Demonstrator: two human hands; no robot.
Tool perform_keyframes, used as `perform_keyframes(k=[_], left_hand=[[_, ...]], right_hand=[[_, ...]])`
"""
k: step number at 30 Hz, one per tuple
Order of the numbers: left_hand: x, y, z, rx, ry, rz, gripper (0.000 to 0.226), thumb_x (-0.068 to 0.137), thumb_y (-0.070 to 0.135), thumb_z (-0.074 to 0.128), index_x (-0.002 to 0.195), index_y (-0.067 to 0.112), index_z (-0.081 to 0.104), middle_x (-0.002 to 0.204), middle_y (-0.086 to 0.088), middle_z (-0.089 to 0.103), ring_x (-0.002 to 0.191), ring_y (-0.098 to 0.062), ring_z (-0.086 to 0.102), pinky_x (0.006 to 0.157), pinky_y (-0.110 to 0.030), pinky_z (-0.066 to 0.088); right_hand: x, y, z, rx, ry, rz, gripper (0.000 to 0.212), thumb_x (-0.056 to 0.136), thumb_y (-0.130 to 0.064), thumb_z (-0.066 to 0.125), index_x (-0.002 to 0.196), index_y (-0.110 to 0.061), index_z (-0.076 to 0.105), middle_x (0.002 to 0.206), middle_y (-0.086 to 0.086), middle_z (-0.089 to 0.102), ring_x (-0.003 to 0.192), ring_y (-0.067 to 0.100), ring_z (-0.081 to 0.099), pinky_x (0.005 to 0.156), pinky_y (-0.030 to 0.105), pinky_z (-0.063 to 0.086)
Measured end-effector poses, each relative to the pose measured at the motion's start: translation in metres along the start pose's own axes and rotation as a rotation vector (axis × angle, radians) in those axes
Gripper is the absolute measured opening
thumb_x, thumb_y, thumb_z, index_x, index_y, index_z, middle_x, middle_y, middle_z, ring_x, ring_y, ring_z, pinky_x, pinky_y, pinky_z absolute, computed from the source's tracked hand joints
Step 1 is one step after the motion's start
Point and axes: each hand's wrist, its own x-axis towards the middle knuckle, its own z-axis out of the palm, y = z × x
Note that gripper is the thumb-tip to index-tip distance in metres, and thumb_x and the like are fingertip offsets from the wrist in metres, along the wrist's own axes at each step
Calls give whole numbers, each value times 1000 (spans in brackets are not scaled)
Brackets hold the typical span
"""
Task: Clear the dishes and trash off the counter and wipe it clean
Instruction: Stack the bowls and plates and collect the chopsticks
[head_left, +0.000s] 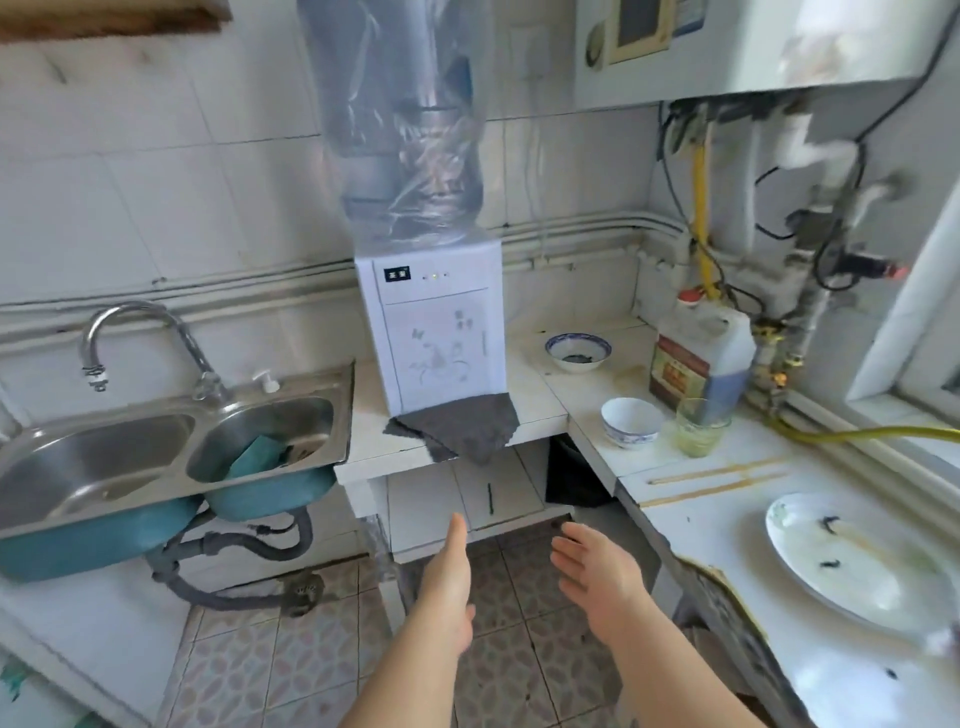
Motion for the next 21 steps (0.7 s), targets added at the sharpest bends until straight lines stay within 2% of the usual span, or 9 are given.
perform_keyframes(k=[4, 7, 10, 14, 17, 21], left_hand=[[35, 19, 39, 61, -119, -27, 83, 84, 71, 41, 148, 19, 32, 155, -4, 28, 140, -24, 30, 110, -45, 30], [66, 45, 61, 115, -216, -15, 86, 83, 73, 41, 149, 20, 30, 156, -4, 26, 141, -23, 29, 111, -45, 29], [93, 80, 78, 146, -287, 11, 81, 85, 70, 41, 148, 21, 32, 154, -4, 30, 140, -22, 31, 111, -43, 28], [128, 118, 99, 200, -353, 54, 71, 90, 63, 41, 145, 18, 38, 149, -6, 39, 136, -22, 37, 109, -45, 31], [150, 124, 126, 226, -422, 7, 71, 92, 61, 39, 147, 16, 34, 151, -8, 36, 138, -24, 36, 111, -45, 30], [171, 127, 163, 241, -483, -27, 71, 92, 61, 40, 146, 16, 36, 151, -10, 36, 138, -26, 36, 111, -46, 31]], right_hand=[[30, -28, -14, 76, 124, -46, 34, 98, -22, 49, 128, -9, 57, 116, 9, 63, 110, 25, 58, 100, 40, 43], [55, -54, -9, 156, 199, -101, 30, 97, -20, 49, 123, -8, 59, 113, 10, 63, 110, 26, 59, 94, 38, 44], [74, -75, 0, 179, 241, -142, 29, 98, -20, 46, 121, -8, 58, 116, 10, 63, 110, 27, 59, 99, 41, 44], [98, -94, 12, 251, 295, -186, 23, 96, -19, 51, 114, -9, 62, 108, 9, 66, 105, 25, 61, 89, 36, 46], [110, -104, 5, 258, 363, -184, 21, 96, -19, 52, 112, -10, 62, 103, 7, 67, 101, 25, 62, 90, 37, 47], [128, -119, -14, 262, 428, -200, 21, 96, -19, 53, 112, -8, 60, 106, 8, 65, 102, 25, 62, 95, 40, 47]])
